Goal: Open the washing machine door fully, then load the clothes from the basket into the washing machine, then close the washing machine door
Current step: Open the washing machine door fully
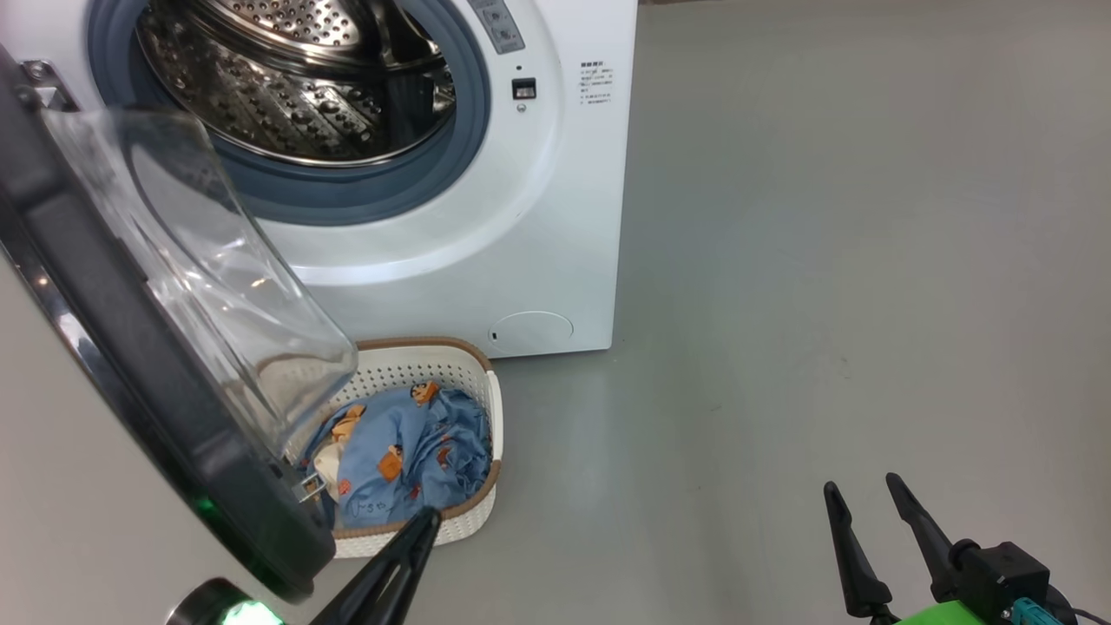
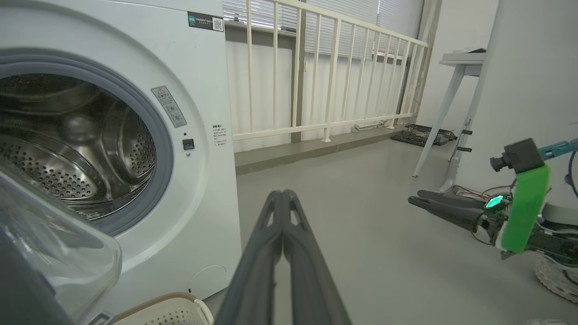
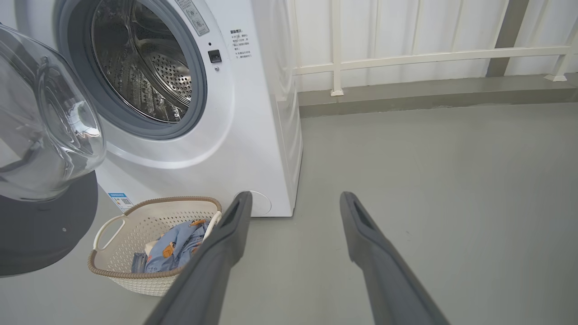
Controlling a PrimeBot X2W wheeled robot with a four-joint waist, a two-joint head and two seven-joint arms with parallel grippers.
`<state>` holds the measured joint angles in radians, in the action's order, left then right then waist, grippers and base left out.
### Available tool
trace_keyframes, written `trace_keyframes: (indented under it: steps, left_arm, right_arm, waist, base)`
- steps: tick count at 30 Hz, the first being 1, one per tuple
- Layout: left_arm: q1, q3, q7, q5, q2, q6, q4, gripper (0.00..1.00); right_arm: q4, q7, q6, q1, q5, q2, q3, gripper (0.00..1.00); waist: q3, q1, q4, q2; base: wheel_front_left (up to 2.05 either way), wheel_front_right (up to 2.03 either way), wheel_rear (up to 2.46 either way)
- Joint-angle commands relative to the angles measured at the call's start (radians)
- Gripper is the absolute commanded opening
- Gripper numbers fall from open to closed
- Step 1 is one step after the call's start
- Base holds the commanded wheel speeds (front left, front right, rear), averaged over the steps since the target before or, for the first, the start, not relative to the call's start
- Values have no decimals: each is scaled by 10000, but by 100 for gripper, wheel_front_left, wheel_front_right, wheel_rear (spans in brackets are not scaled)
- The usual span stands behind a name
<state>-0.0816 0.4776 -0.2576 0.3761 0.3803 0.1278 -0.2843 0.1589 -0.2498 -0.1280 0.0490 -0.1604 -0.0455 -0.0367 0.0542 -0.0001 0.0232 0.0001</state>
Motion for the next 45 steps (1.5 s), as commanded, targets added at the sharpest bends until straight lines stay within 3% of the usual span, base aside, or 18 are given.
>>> trace_keyframes:
  steps: [1, 22, 45]
  left_arm:
    - [292, -351, -42, 105, 146, 29, -97, 0]
    - [1043, -1703, -42, 823, -178, 29, 2803, 0]
    - [470, -3136, -42, 681, -425, 29, 2956, 0]
  right_arm:
    - [-196, -120, -27, -289, -75, -47, 311, 100]
    - [-147, -120, -27, -298, -263, -47, 406, 100]
    - [56, -120, -27, -429, -405, -47, 416, 100]
  waist:
    - [16, 1, -12, -1]
    - [159, 1, -152, -1]
    - [219, 1, 713, -1]
  base:
    - [0, 0, 0]
    - [0, 0, 0]
    - [0, 0, 0]
